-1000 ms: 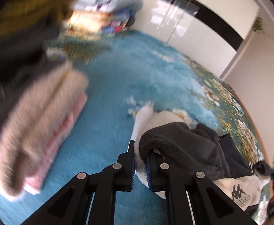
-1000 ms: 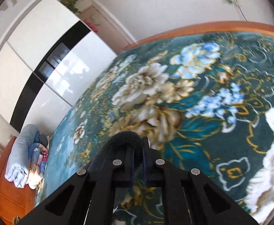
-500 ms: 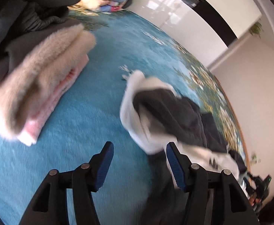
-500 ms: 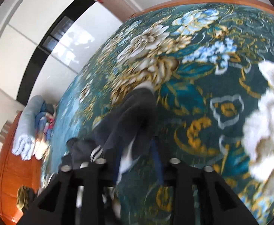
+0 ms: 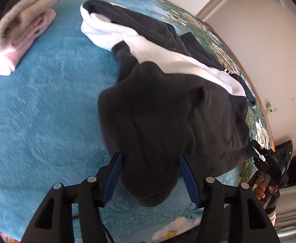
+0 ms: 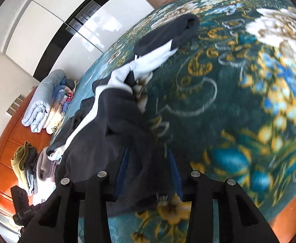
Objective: Fold clothes
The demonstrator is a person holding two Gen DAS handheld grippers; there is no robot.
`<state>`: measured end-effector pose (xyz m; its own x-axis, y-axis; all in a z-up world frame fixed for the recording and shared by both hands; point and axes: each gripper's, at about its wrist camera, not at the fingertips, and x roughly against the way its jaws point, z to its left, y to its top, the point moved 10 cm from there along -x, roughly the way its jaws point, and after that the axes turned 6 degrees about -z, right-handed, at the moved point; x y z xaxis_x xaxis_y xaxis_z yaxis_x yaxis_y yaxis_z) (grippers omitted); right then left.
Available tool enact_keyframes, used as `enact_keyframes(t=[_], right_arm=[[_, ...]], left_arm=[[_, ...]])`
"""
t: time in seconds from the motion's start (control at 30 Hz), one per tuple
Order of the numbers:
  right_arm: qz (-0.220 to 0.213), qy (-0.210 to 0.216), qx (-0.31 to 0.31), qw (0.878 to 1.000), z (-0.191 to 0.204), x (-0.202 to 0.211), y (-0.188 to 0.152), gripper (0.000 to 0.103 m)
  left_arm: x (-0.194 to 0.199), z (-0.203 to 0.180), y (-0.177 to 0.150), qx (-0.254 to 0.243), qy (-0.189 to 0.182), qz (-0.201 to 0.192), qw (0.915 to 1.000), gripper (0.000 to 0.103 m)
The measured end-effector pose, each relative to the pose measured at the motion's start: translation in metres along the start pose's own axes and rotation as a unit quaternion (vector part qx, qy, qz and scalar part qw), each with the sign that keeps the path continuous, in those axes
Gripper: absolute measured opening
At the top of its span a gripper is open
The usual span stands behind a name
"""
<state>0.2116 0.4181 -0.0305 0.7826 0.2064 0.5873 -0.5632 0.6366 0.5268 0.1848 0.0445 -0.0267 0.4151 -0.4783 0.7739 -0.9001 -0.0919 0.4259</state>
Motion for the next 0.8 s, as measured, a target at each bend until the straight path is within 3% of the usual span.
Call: enact_keyframes(t=[0.17, 0.23, 0.3, 0.4, 0.53, 0.63, 0.73, 0.8], right_arm=[[-0.013, 0.005, -0.027, 1.0, -0.005, 0.016, -0.011, 0.042], [-0.017, 0.008, -0.042, 0.999, -0.008, 0.021, -0.012, 0.042], [-0.023, 0.007, -0.055, 0.998, -0.014, 0.026, -0.013, 0.042], [-0.028, 0.016, -0.06, 0.998, -0.014, 0.031, -0.013, 0.042], [-0.034, 0.029, -0.067, 0.997, -0.015, 0.037, -0.014, 0.042], [-0.033, 0.037, -0.072, 0.996, -0.015, 0.036, -0.015, 0.043], [-0.029, 0.046, -0.076, 0.996, -0.014, 0.032, -0.015, 0.043], [-0.021, 0.051, -0.068, 0.996, -0.007, 0.025, -0.016, 0.044]], left_arm=[[-0.005, -0.005, -0.008, -0.008, 0.022, 0.009, 0.9997, 0.056], [-0.005, -0.01, -0.01, -0.02, 0.031, 0.008, 0.9993, 0.048], [-0.005, -0.008, -0.011, -0.015, 0.042, 0.004, 0.999, 0.027], [0.006, -0.005, -0.009, 0.024, 0.01, -0.002, 0.9997, 0.016], [0.047, -0.002, 0.002, 0.081, -0.074, -0.031, 0.9935, 0.015], [0.075, 0.025, 0.01, 0.09, -0.048, -0.07, 0.9923, 0.015], [0.064, 0.056, -0.008, 0.131, -0.03, -0.043, 0.9899, 0.015], [0.057, 0.069, -0.029, 0.161, -0.04, -0.03, 0.9857, 0.015]])
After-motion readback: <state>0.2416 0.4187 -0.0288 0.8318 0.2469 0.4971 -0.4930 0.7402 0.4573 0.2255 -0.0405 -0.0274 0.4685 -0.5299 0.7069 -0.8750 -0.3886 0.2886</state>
